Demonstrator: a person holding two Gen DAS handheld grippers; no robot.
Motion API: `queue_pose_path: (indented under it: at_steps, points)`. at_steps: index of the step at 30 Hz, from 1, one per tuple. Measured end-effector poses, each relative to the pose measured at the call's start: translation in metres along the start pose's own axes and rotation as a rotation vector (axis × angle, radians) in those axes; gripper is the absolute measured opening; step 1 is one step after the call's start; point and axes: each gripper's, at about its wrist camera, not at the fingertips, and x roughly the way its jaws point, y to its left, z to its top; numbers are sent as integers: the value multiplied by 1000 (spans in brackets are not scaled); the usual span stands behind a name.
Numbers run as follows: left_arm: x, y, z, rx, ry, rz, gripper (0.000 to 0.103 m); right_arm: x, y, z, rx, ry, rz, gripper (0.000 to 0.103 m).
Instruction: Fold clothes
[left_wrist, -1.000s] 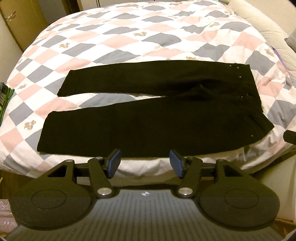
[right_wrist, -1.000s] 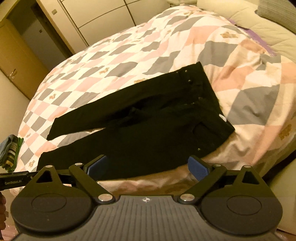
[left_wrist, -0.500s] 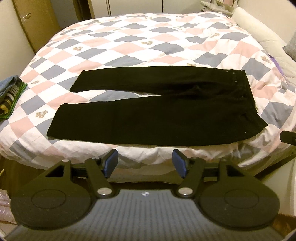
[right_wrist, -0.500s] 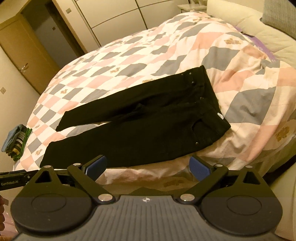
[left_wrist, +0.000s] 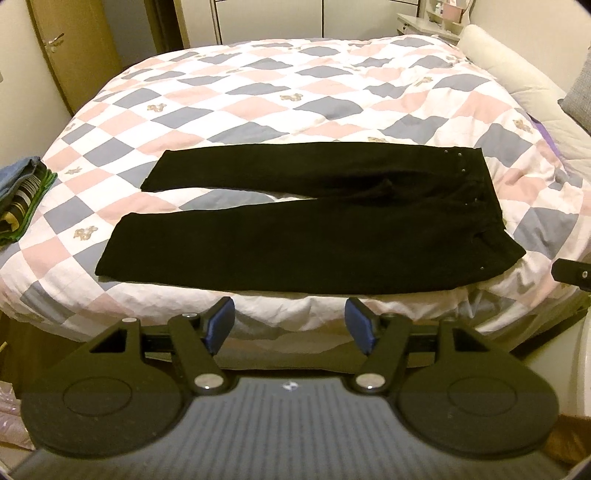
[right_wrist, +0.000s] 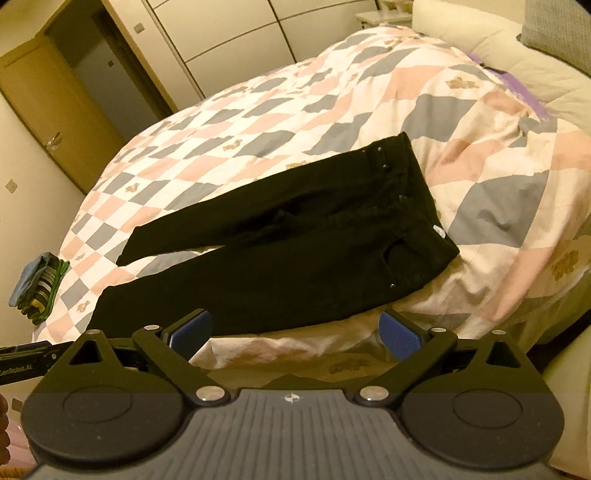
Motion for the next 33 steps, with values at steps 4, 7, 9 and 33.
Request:
queue_pose_path:
  at_steps: [4,7,9,33]
  points:
    - [14,-3,11,10,14,-12,63,9,-3,8,3,7,-12,100]
    - [28,-7,25,22,21,-27,63,21,-5,17,7,16,-25,100]
    - [41,-8,37,32,30,-37,63,31,-9,25,17,26,-35,100]
    - [288,3,199,244,232,-255,54,241,-29,127,197,225,-29,82]
